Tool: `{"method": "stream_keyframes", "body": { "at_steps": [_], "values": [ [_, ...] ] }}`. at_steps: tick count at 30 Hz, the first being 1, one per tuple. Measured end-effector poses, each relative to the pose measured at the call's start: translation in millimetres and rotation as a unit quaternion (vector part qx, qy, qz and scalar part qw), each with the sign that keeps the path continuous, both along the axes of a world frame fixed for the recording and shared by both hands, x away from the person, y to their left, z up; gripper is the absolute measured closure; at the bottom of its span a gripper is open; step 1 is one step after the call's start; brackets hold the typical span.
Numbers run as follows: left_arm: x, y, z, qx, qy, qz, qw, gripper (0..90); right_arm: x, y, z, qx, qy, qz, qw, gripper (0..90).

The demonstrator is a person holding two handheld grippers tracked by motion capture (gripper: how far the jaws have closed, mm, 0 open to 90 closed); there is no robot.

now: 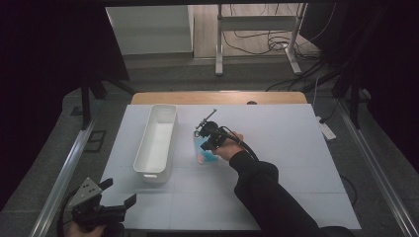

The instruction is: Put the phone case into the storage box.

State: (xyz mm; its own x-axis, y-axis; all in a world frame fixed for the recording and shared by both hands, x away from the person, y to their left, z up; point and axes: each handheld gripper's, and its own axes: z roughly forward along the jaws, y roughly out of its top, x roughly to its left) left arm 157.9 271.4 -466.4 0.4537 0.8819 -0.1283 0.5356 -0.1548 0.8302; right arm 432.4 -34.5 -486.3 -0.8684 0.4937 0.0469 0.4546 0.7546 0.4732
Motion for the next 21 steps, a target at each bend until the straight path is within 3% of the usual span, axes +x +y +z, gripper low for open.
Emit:
{"method": "stream_keyframes", "body": {
  "at_steps": [21],
  "values": [
    [-0.1, -0.7, 0.0, 0.002, -0.001, -0.001, 1.0000, 2.8, -18.1, 30.4, -15.8, 0.003, 0.010, 0.045, 0.9989, 89.3]
  ]
}}
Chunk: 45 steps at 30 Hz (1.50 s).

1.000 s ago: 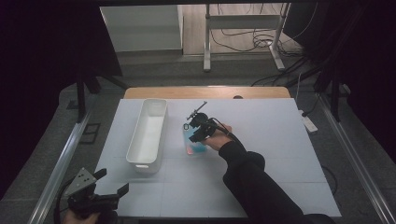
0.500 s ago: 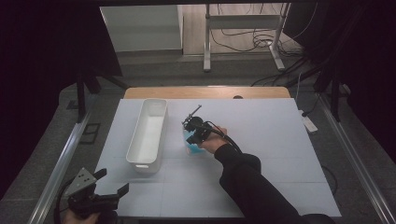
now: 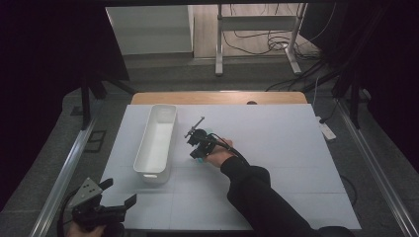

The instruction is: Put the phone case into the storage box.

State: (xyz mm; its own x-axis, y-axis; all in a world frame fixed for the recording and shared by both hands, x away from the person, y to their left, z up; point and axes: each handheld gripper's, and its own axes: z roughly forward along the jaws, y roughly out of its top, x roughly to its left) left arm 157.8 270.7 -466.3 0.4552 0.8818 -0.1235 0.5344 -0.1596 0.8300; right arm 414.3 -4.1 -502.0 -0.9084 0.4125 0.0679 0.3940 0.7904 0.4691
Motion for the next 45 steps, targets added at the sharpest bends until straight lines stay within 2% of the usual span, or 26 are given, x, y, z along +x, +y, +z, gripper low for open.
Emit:
{"method": "stream_keyframes", "body": {
  "at_steps": [7, 16, 29, 45],
  "values": [
    [0.1, 0.1, -0.1, 0.000, 0.000, 0.000, 1.0000, 2.8, -0.7, 1.6, -7.2, -0.012, 0.005, 0.001, 0.9999, 89.3],
    [0.1, -0.2, -0.1, 0.001, 0.000, 0.000, 1.0000, 2.7, -0.2, -4.4, -6.5, -0.018, 0.009, -0.004, 0.9998, 89.3],
    [0.3, -0.4, 0.0, 0.002, 0.001, 0.000, 1.0000, 2.8, 4.8, -27.8, -5.3, -0.020, 0.010, -0.022, 0.9995, 89.3],
    [0.3, -0.5, 0.1, 0.003, 0.002, 0.000, 1.0000, 2.8, 14.7, -51.8, -3.1, -0.031, -0.001, -0.042, 0.9986, 89.3]
  ]
}}
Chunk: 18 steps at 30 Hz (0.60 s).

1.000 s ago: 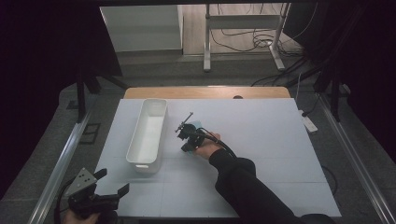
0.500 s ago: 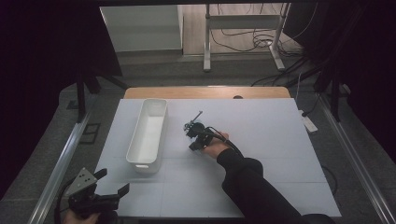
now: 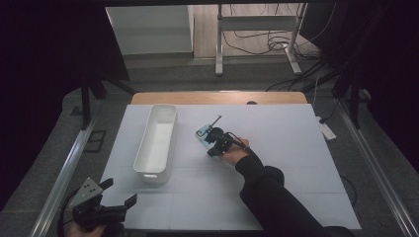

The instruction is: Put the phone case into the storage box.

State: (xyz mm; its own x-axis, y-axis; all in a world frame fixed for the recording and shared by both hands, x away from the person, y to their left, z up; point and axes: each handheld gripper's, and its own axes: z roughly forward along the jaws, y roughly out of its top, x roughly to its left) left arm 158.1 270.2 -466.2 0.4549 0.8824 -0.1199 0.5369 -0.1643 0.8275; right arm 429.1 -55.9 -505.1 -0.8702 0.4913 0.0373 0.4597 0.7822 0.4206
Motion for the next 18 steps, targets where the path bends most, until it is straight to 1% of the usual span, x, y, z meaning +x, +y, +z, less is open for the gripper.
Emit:
{"method": "stream_keyframes", "body": {
  "at_steps": [2, 6, 10, 12, 15, 16, 18],
  "values": [
    [0.0, 0.0, 0.0, 0.000, 0.000, 0.000, 1.0000, 2.8, 0.9, -2.1, 0.0, 0.003, 0.003, -0.006, 1.0000, 89.3],
    [0.0, -0.1, 0.0, 0.000, 0.000, 0.000, 1.0000, 2.8, 2.4, -4.1, -2.4, -0.003, 0.000, -0.006, 1.0000, 89.2],
    [0.0, 0.0, 0.0, 0.000, 0.000, 0.000, 1.0000, 2.8, 2.0, -3.8, -2.3, -0.003, 0.000, -0.008, 1.0000, 89.2],
    [0.1, 0.0, -0.1, 0.000, 0.000, 0.000, 1.0000, 2.8, 1.3, -4.0, 0.6, 0.003, 0.002, -0.009, 0.9999, 89.2],
    [0.2, -0.4, -0.1, 0.000, 0.000, 0.000, 1.0000, 2.8, 0.6, -5.5, 8.1, 0.012, -0.002, -0.011, 0.9999, 89.2],
    [0.2, -0.6, -0.1, 0.001, 0.000, 0.000, 1.0000, 2.8, 0.9, -6.9, 12.0, 0.014, -0.005, -0.011, 0.9998, 89.2],
    [0.3, -0.6, -0.1, 0.001, 0.000, 0.000, 1.0000, 2.8, 1.1, -7.6, 14.4, 0.013, -0.006, -0.012, 0.9998, 89.2]
  ]
}}
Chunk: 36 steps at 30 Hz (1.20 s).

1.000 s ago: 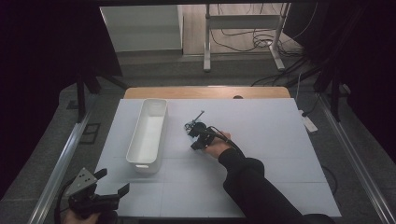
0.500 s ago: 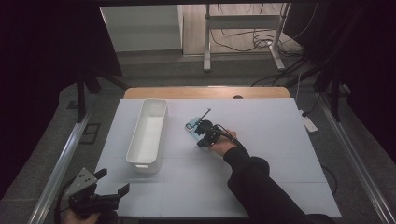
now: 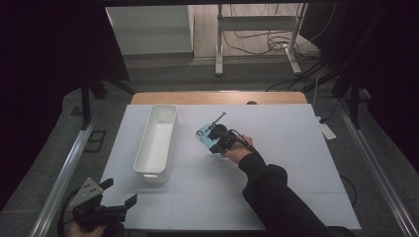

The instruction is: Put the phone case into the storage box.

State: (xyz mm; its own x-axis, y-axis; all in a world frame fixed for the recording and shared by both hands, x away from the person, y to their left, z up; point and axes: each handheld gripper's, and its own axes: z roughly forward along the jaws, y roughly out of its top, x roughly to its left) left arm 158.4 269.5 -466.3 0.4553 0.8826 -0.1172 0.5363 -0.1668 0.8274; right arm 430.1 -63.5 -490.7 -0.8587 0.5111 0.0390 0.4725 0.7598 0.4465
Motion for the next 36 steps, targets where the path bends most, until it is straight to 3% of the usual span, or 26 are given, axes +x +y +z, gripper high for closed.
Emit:
{"method": "stream_keyframes", "body": {
  "at_steps": [10, 15, 20, 27, 29, 30, 36],
  "values": [
    [0.1, 0.0, 0.0, 0.000, 0.000, 0.000, 1.0000, 2.8, 6.2, -1.0, 14.8, -0.001, -0.009, -0.004, 0.9999, 85.7],
    [0.0, 0.2, -0.1, -0.001, 0.001, 0.000, 1.0000, 2.8, 9.4, 2.6, 14.2, -0.007, -0.008, -0.004, 0.9999, 77.3],
    [0.0, 0.1, -0.1, -0.001, 0.001, 0.000, 1.0000, 2.8, 11.8, 4.6, 13.7, -0.020, -0.015, -0.012, 0.9996, 62.5],
    [0.1, 0.1, -0.1, -0.001, 0.001, 0.000, 1.0000, 2.8, 18.2, 2.4, 16.1, -0.020, -0.026, -0.034, 0.9989, 37.3],
    [0.1, 0.1, 0.0, -0.001, 0.001, 0.000, 1.0000, 2.8, 18.7, 2.4, 16.1, -0.023, -0.026, -0.036, 0.9988, 34.7],
    [0.1, 0.2, 0.0, -0.001, 0.001, 0.000, 1.0000, 2.8, 20.0, 2.5, 16.0, -0.029, -0.027, -0.039, 0.9984, 28.1],
    [0.1, 0.3, -0.2, -0.002, 0.001, 0.000, 1.0000, 2.8, 27.5, 2.0, 12.5, -0.032, -0.010, -0.060, 0.9976, 10.3]
  ]
}}
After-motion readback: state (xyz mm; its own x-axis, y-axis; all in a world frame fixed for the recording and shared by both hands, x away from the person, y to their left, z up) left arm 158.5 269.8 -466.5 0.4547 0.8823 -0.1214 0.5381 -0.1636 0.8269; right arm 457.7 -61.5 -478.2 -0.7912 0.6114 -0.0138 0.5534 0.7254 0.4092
